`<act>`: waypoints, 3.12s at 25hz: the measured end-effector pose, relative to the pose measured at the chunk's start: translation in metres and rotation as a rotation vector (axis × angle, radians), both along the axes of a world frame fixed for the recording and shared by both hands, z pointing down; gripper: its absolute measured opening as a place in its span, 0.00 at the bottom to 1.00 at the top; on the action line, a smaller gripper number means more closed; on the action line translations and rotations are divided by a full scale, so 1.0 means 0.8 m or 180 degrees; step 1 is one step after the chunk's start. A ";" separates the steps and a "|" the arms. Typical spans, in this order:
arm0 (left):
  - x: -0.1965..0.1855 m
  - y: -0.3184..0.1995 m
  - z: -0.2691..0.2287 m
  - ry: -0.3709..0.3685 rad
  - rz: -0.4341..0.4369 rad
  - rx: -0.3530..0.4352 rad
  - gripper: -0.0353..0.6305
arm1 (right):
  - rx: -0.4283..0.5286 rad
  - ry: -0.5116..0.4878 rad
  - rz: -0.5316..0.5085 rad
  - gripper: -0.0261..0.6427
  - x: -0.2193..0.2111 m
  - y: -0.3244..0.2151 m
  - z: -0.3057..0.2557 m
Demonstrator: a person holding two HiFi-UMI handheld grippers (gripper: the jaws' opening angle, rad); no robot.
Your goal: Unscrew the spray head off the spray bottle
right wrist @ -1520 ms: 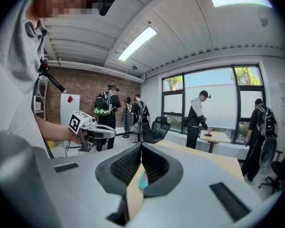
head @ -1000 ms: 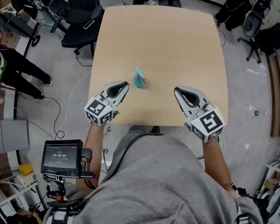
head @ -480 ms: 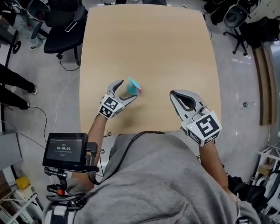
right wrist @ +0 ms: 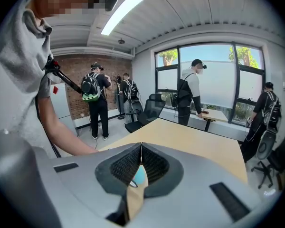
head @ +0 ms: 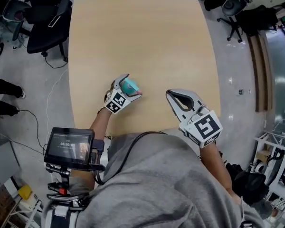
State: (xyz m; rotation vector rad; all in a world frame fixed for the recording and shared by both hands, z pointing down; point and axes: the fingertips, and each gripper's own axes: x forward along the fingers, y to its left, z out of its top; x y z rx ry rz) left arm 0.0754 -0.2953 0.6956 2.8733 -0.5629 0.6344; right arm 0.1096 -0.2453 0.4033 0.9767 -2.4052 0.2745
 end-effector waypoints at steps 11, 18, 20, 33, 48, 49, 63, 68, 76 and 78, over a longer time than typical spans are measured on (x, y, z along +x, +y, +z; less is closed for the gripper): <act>0.013 -0.008 0.037 -0.0230 0.0094 0.0081 0.69 | -0.0180 0.0026 -0.0174 0.05 -0.030 -0.027 0.028; 0.017 0.011 0.032 -0.0704 0.0252 0.0004 0.68 | -0.0534 0.0028 -0.0427 0.27 -0.065 -0.036 0.063; 0.019 0.022 0.015 -0.0883 0.0305 0.0026 0.68 | -0.0670 0.0166 -0.0480 0.38 -0.062 -0.033 0.077; 0.021 0.053 -0.072 -0.1288 0.0367 0.0219 0.68 | -0.1444 0.1130 -0.0839 0.38 -0.057 -0.005 0.162; 0.007 0.081 -0.106 -0.1111 0.0521 0.0232 0.68 | -0.1039 0.1393 -0.1448 0.24 -0.076 0.031 0.138; 0.008 0.084 -0.105 -0.1085 0.0574 0.0221 0.68 | -0.0962 0.1475 -0.1577 0.24 -0.078 0.034 0.138; -0.009 0.085 -0.090 -0.1012 0.0723 0.0099 0.68 | 0.0480 0.2401 -0.3291 0.24 -0.096 0.045 0.147; -0.038 0.031 -0.083 -0.1188 -0.0113 0.0115 0.68 | 0.0093 0.1247 -0.1596 0.39 -0.103 -0.011 0.100; -0.089 -0.038 -0.092 -0.1586 -0.1019 0.0621 0.68 | -0.1982 -0.1793 0.1129 0.39 -0.070 -0.050 0.095; -0.088 -0.044 -0.096 -0.1780 -0.1014 0.0858 0.68 | -0.2219 -0.1986 0.1329 0.39 -0.072 -0.055 0.106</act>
